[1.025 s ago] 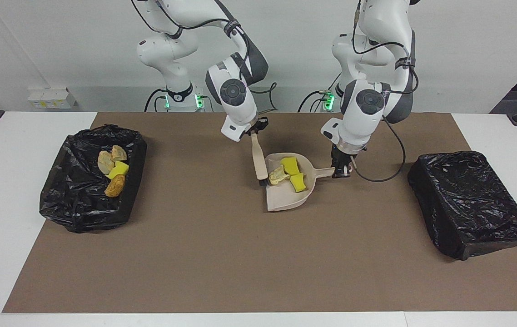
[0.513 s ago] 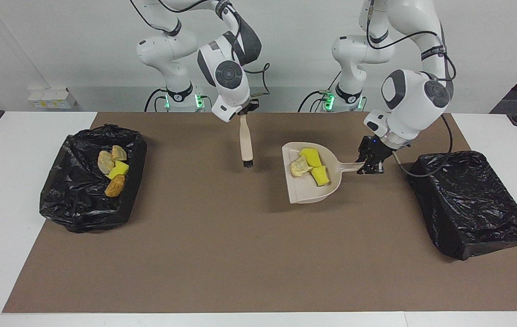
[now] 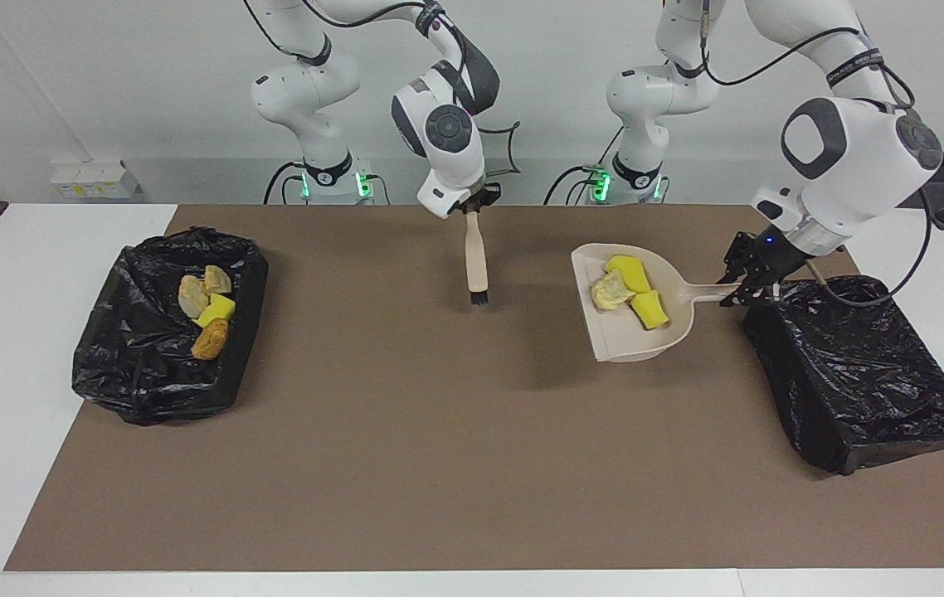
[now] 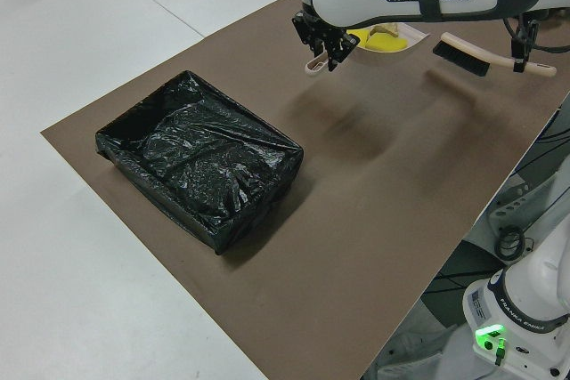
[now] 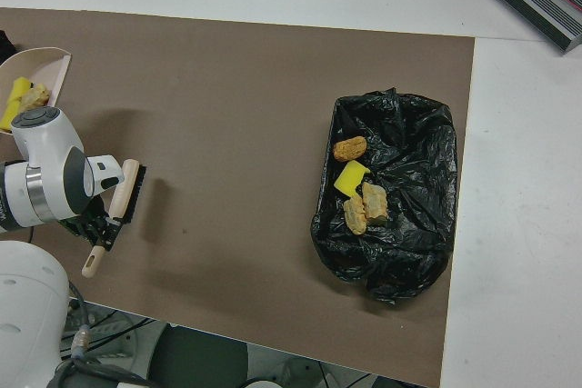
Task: Sweep and dump trash in bin
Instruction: 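Carry the dustpan with the left gripper while the right gripper drops the brush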
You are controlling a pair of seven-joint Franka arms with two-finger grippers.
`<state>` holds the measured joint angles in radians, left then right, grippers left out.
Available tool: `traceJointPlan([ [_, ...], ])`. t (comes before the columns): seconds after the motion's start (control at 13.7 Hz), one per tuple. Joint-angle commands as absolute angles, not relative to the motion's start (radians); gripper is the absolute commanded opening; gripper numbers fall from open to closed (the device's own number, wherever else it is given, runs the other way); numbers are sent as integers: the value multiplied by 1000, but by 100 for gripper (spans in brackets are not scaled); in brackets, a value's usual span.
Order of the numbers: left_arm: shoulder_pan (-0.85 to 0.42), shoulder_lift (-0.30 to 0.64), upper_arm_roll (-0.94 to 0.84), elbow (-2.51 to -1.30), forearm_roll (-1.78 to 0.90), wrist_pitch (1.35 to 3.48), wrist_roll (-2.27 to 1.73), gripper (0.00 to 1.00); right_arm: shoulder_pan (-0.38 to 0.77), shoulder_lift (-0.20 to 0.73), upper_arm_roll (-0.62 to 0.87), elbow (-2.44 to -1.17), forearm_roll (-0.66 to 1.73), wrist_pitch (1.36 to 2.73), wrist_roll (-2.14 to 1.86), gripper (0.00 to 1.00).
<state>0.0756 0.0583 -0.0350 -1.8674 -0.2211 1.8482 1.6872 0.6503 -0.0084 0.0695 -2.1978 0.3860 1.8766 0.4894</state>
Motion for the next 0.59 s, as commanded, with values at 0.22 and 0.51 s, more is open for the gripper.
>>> traceJointPlan([
  [0.22, 219, 159, -46, -1669, -114, 1738, 1717, 0, 657, 60, 71, -2211, 384, 2017, 485, 0],
  [0.51, 293, 181, -46, -1625, 6, 1724, 1717, 0, 652, 80, 71, -2200, 383, 2042, 477, 0],
])
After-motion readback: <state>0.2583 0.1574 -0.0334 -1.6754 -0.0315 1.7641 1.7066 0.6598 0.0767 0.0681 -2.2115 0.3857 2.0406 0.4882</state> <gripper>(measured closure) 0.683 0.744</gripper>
